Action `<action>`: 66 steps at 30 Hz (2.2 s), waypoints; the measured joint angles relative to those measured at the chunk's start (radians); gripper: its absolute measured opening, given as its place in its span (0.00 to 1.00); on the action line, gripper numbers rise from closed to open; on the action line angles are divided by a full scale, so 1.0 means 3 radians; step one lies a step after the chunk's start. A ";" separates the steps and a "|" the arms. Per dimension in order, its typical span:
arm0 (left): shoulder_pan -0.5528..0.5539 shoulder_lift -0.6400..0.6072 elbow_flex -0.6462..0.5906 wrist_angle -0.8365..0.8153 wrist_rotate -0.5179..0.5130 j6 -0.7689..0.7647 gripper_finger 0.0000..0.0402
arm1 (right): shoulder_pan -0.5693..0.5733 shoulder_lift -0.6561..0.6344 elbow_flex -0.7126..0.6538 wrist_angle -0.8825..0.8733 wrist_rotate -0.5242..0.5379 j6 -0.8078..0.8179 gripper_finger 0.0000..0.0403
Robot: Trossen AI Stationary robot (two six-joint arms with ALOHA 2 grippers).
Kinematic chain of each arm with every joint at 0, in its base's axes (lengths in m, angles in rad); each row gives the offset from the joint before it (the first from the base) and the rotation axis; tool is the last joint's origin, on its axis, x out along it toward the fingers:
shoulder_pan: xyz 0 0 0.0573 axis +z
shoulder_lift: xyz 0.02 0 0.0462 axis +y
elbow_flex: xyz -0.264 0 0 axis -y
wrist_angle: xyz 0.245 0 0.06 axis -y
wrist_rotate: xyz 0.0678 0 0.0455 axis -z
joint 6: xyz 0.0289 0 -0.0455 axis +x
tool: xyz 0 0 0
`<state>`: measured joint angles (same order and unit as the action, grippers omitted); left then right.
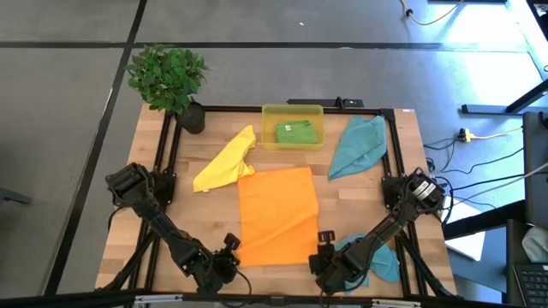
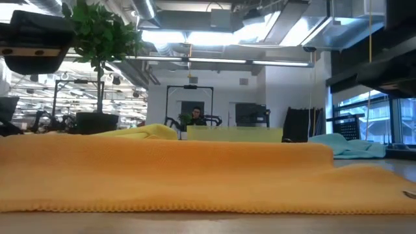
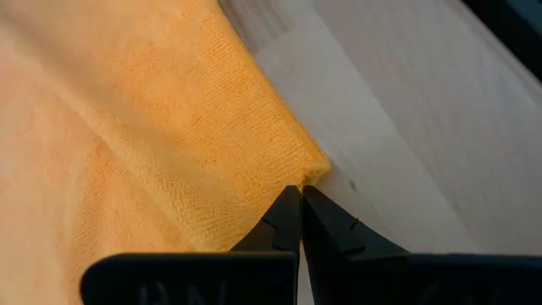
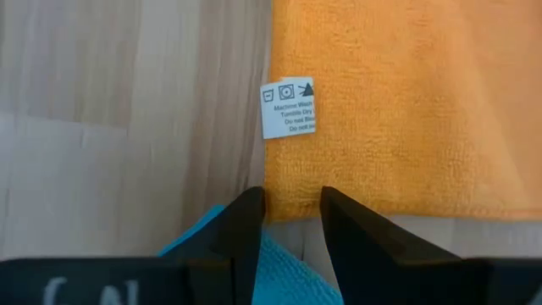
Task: Fold microfiber towels
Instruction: Fold the orange microfiber cloth
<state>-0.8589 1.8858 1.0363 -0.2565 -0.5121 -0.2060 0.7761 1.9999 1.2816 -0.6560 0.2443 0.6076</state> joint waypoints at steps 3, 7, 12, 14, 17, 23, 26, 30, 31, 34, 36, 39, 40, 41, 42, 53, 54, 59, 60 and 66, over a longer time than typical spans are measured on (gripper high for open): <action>0.0002 0.0000 0.0001 0.0000 -0.0001 -0.0006 0.00 | 0.0025 0.0011 -0.0001 0.0013 0.0016 -0.0114 0.32; 0.0001 0.0000 0.0001 0.0001 -0.0001 -0.0006 0.00 | 0.0042 0.0015 -0.0001 0.0030 0.0056 -0.0174 0.32; 0.0003 -0.0001 0.0001 0.0006 -0.0001 -0.0006 0.00 | 0.0042 0.0017 -0.0020 0.0073 0.0049 -0.0185 0.32; 0.0003 -0.0003 0.0003 0.0008 -0.0001 -0.0006 0.00 | 0.0038 0.0012 -0.0056 0.0114 0.0052 -0.0171 0.32; 0.0004 -0.0004 0.0003 0.0010 -0.0001 -0.0006 0.00 | 0.0022 0.0007 -0.0124 0.0188 0.0039 -0.0169 0.28; 0.0004 -0.0004 0.0003 0.0010 0.0000 -0.0006 0.00 | 0.0020 0.0008 -0.0172 0.0275 -0.0041 -0.0281 0.12; 0.0004 -0.0005 0.0003 0.0011 0.0000 -0.0007 0.00 | 0.0020 0.0008 -0.0148 0.0281 -0.0076 -0.0288 0.04; 0.0004 -0.0005 0.0003 0.0011 0.0021 -0.0014 0.00 | 0.0020 0.0023 -0.0019 0.0154 -0.0092 -0.0301 0.03; 0.0004 -0.0005 0.0003 0.0011 0.0038 -0.0017 0.00 | 0.0020 0.0034 0.0024 0.0125 -0.0105 -0.0302 0.04; 0.0004 -0.0018 0.0003 0.0020 0.0159 -0.0065 0.00 | 0.0015 0.0053 0.0166 0.0147 -0.0234 -0.0305 0.05; 0.0000 -0.0063 0.0003 0.0024 0.0239 -0.0142 0.00 | 0.0017 0.0053 0.0271 0.0170 -0.0358 -0.0307 0.03; -0.0038 -0.0141 0.0005 0.0022 0.0273 -0.0166 0.00 | 0.0019 0.0048 0.0370 0.0280 -0.0503 -0.0309 0.02; -0.0056 -0.0180 0.0004 0.0019 0.0278 -0.0165 0.00 | 0.0019 0.0048 0.0407 0.0300 -0.0519 -0.0309 0.02; -0.0072 -0.0222 0.0005 0.0034 0.0283 -0.0165 0.00 | 0.0019 0.0048 0.0447 0.0322 -0.0548 -0.0311 0.02; -0.0086 -0.0268 0.0004 0.0069 0.0285 -0.0165 0.00 | 0.0019 0.0046 0.0484 0.0338 -0.0572 -0.0310 0.02; -0.0303 -0.0831 0.0006 0.0063 -0.0077 -0.0080 0.00 | -0.0061 -0.0008 0.0752 0.0295 -0.0482 -0.0413 0.01; -0.0299 -0.0864 0.0006 0.0037 -0.0113 -0.0084 0.00 | -0.0083 -0.0028 0.0750 0.0263 -0.0440 -0.0428 0.01; -0.0256 -0.0966 0.0008 -0.0445 -0.0357 -0.0270 0.00 | -0.0185 -0.0141 0.0751 0.0084 -0.0098 -0.0484 0.01; -0.0242 -0.0966 0.0008 -0.0557 -0.0403 -0.0339 0.00 | -0.0207 -0.0159 0.0750 0.0037 -0.0055 -0.0486 0.01; -0.0139 -0.0976 -0.0044 -0.0831 -0.0528 -0.0467 0.00 | -0.0371 -0.0291 0.0562 -0.0096 0.0081 -0.0459 0.01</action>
<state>-0.9005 1.5930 1.0231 -0.5058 -0.6704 -0.3462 0.6649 1.9126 1.4500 -0.6848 0.2685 0.4698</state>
